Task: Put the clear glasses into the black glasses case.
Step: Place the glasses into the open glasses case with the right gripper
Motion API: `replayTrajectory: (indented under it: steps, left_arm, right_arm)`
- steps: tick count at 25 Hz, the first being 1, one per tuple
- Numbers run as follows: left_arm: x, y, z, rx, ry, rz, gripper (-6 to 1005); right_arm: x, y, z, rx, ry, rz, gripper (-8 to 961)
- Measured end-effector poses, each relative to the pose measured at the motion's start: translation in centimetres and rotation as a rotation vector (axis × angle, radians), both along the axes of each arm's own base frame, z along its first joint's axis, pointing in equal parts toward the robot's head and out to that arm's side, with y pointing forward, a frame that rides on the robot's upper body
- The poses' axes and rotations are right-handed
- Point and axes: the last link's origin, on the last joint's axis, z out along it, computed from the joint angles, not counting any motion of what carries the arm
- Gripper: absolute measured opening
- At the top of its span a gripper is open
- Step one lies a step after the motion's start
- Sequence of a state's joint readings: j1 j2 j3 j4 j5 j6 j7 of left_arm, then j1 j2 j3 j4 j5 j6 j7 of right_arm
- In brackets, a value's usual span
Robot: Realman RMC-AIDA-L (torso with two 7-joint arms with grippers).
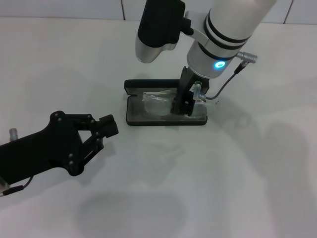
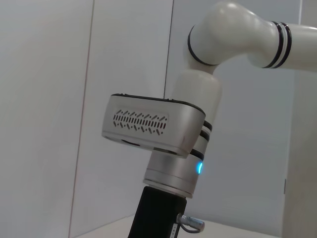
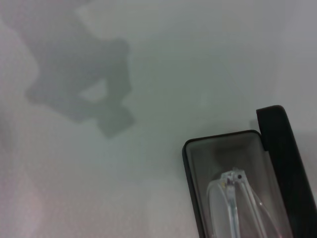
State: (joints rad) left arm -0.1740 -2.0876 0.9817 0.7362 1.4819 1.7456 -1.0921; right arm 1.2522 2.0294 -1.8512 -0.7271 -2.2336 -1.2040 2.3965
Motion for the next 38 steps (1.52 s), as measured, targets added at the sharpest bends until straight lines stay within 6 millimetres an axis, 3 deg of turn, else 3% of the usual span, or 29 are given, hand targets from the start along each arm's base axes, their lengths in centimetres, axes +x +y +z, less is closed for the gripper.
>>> replayTrajectory:
  steps: [38]
  left_arm:
    - [0.05, 0.39, -0.14, 0.002, 0.008, 0.004, 114]
  right_arm:
    - [0.46, 0.41, -0.01, 0.017, -0.003, -0.007, 123]
